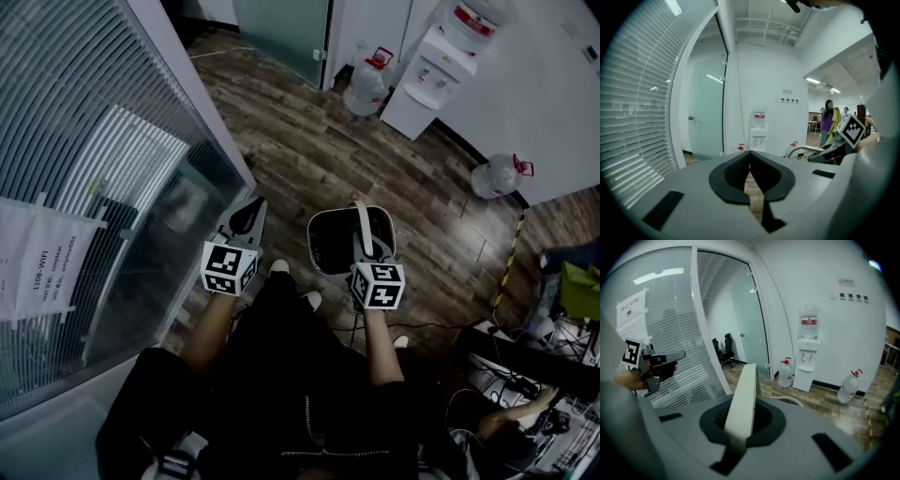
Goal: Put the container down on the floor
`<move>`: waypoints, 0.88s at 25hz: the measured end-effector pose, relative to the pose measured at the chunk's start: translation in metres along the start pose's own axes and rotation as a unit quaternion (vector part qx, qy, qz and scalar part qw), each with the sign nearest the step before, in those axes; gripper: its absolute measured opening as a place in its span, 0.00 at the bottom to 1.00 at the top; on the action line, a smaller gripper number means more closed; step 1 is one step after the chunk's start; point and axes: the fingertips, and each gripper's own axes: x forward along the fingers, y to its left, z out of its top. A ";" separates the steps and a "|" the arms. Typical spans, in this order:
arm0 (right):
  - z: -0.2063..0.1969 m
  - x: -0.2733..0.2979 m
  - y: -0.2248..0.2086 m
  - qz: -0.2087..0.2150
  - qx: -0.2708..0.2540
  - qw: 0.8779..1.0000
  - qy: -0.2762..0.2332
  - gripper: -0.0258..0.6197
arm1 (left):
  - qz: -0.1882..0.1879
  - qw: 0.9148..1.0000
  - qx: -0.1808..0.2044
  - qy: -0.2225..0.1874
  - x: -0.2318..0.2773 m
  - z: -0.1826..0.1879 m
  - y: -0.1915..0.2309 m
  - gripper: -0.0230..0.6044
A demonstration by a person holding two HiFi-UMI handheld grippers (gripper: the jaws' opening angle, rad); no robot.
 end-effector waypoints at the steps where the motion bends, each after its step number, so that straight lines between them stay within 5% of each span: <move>1: 0.000 -0.001 -0.004 -0.003 0.004 1.000 -0.001 0.06 | -0.007 1.000 0.002 0.001 0.005 0.001 -0.004 0.06; 22: 0.058 0.037 -0.120 -0.108 0.078 0.991 -0.016 0.06 | -0.151 0.988 0.029 -0.013 0.208 0.065 -0.041 0.06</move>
